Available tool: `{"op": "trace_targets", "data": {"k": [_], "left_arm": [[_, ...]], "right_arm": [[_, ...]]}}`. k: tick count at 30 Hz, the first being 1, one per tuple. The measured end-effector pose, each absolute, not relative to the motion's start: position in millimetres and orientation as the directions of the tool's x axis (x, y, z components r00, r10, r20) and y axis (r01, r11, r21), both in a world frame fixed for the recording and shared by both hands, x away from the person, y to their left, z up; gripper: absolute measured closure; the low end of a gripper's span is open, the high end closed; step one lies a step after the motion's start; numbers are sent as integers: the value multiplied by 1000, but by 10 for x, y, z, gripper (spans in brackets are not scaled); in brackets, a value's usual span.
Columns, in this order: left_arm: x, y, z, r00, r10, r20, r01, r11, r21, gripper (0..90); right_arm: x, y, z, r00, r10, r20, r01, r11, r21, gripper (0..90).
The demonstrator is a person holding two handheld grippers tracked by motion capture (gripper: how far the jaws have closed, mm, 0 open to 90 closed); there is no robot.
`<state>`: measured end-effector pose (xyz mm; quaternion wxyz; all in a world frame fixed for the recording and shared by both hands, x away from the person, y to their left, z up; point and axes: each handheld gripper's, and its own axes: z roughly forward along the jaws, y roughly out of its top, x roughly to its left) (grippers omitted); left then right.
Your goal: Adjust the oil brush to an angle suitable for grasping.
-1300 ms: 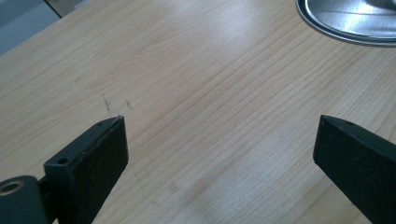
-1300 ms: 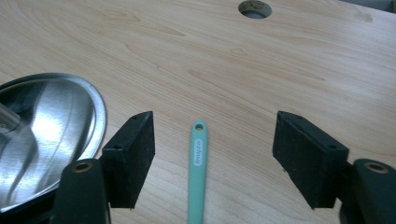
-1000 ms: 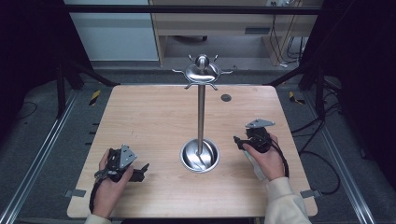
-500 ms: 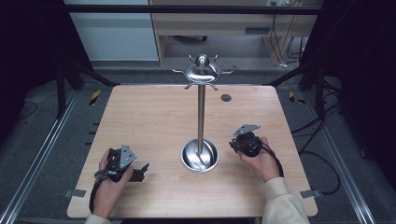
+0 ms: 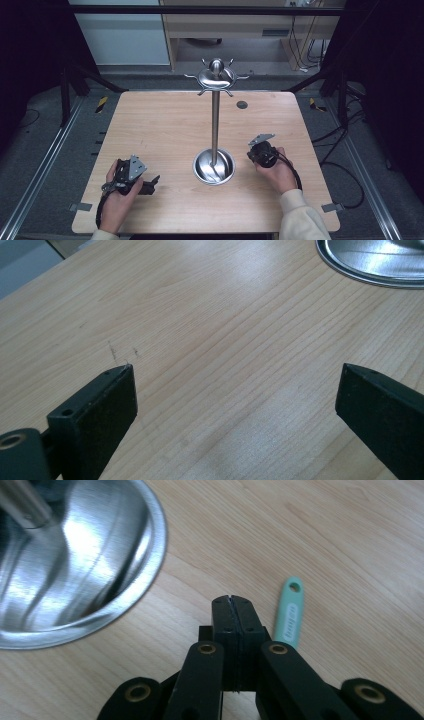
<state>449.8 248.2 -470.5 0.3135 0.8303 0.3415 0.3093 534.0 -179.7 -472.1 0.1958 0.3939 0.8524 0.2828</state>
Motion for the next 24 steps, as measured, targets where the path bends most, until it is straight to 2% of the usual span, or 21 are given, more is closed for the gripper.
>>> {"op": "trace_targets", "data": {"k": [12, 24], "left_arm": [[4497, 2481, -4705, 575, 762, 300, 373, -570, 732, 28], [4496, 2480, -4705, 575, 761, 300, 373, -570, 732, 28]], "right_arm": [[5411, -1908, -4801, -549, 829, -106, 632, 494, 597, 900], [5423, -1901, -4830, -536, 837, -110, 654, 494, 573, 900]]}}
